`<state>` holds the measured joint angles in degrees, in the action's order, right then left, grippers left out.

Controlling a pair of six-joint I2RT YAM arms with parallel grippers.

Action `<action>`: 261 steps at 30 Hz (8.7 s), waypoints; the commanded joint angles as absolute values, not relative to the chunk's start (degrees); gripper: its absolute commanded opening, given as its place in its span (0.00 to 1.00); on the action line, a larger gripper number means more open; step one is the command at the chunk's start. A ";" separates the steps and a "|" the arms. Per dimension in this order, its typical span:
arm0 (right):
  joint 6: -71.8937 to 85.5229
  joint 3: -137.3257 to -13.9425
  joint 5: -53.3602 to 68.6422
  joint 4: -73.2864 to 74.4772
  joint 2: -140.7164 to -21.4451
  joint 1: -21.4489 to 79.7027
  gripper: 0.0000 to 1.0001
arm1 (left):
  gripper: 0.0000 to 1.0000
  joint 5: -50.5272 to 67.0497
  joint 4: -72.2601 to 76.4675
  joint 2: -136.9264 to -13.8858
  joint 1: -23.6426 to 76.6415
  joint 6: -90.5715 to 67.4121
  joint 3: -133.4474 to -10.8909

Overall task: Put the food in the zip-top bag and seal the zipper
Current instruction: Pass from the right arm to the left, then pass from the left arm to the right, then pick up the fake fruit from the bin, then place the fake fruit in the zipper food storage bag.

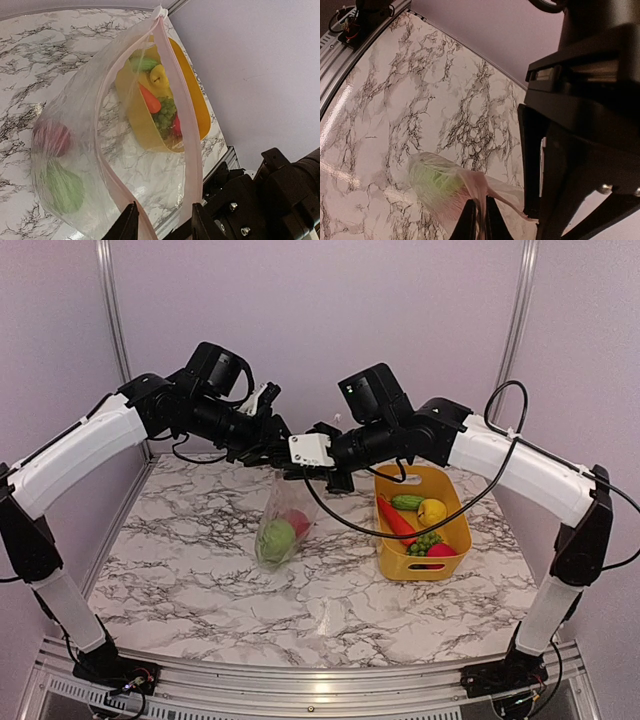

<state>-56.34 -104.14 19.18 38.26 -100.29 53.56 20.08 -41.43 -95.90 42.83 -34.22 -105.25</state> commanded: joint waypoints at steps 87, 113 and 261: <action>-56.94 -115.00 33.22 48.03 -102.75 47.04 0.53 | 0.00 4.17 -51.12 -84.79 46.38 -14.37 -100.03; -68.16 -115.40 19.43 47.64 -104.09 53.26 0.00 | 0.39 4.85 -49.60 -87.15 46.19 -23.25 -101.08; -16.74 -126.06 45.62 38.78 -109.57 39.84 0.53 | 0.00 -6.39 -38.15 -88.20 45.53 -32.25 -91.87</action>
